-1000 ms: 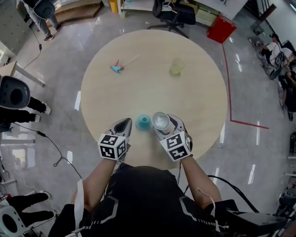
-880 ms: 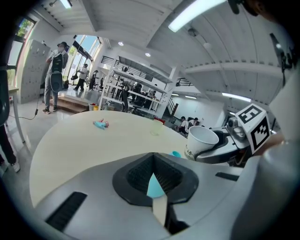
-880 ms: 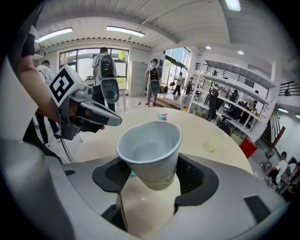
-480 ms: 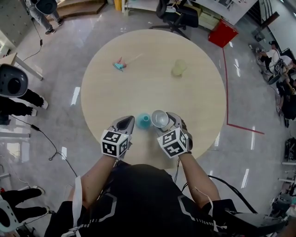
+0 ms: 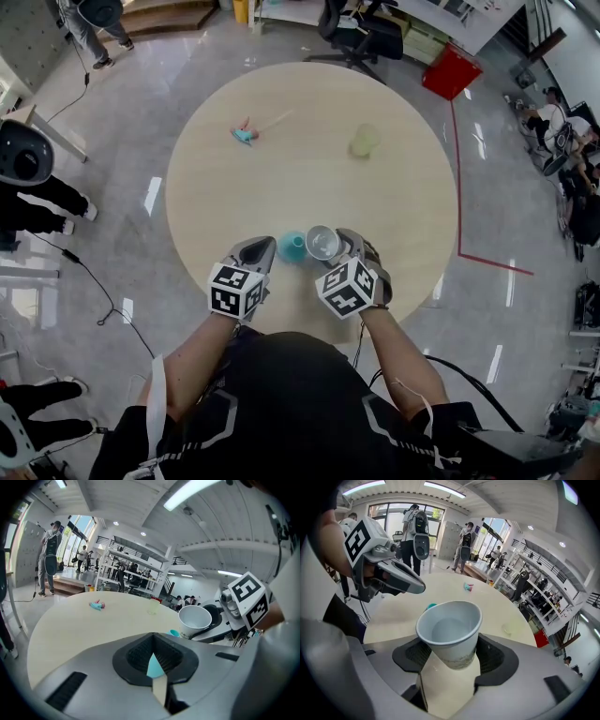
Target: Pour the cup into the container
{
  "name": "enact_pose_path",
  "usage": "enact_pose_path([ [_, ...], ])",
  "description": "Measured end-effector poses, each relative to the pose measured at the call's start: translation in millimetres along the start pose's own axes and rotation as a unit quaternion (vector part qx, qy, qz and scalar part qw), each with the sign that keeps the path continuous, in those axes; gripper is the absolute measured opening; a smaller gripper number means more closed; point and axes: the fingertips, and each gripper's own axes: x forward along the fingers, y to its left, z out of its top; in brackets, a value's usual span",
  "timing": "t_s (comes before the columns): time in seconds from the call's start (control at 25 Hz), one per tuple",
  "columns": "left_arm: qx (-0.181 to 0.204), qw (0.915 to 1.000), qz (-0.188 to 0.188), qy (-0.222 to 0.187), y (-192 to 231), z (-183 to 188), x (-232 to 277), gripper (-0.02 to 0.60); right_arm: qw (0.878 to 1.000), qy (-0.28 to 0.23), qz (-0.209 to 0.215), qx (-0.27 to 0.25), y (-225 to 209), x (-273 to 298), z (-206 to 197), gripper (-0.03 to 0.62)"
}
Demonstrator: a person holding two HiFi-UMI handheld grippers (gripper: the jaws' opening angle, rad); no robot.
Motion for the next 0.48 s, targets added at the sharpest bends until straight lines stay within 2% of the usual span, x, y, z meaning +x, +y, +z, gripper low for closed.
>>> enact_pose_path([
  [0.48, 0.015, 0.9998, -0.008, 0.008, -2.1, -0.3, 8.5, 0.0, 0.996, 0.044, -0.025, -0.075, -4.3, 6.7, 2.8, 0.301],
])
